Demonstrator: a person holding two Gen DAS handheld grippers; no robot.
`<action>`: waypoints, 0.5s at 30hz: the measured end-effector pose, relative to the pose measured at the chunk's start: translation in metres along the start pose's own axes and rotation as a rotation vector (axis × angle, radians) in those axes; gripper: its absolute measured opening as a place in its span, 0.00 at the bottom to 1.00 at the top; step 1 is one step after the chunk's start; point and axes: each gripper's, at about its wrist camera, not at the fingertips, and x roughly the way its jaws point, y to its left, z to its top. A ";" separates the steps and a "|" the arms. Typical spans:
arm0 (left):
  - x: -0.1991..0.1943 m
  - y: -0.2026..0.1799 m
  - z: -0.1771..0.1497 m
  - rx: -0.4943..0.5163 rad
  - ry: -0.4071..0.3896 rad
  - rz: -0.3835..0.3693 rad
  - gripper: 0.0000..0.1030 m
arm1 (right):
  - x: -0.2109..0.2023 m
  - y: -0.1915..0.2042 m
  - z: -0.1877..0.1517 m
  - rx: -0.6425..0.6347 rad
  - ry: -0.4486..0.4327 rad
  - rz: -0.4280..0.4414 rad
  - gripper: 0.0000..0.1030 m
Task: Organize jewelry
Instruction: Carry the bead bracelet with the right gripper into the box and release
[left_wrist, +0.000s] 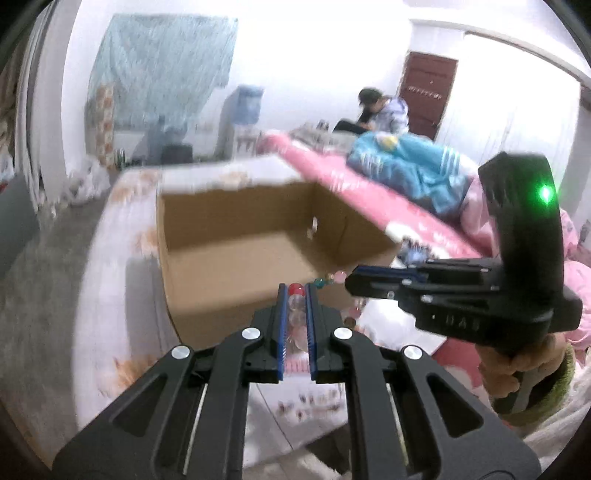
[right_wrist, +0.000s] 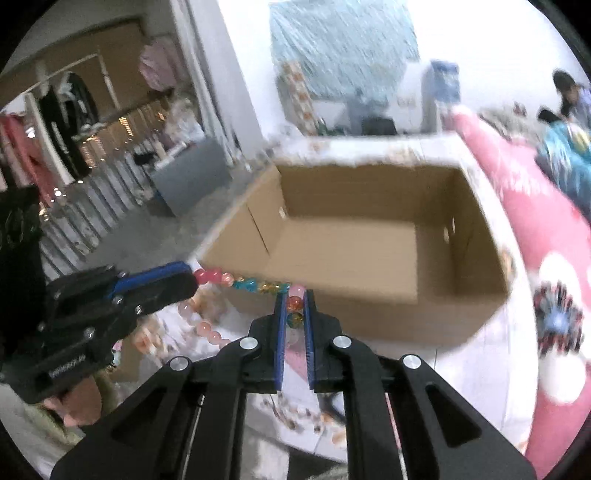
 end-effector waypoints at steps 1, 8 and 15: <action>-0.002 0.002 0.010 0.006 -0.010 0.002 0.08 | -0.002 -0.001 0.012 -0.012 -0.016 0.010 0.09; 0.069 0.047 0.080 -0.045 0.128 0.095 0.08 | 0.069 -0.037 0.094 0.052 0.113 0.105 0.09; 0.177 0.090 0.082 -0.056 0.381 0.203 0.08 | 0.177 -0.073 0.120 0.165 0.341 0.105 0.09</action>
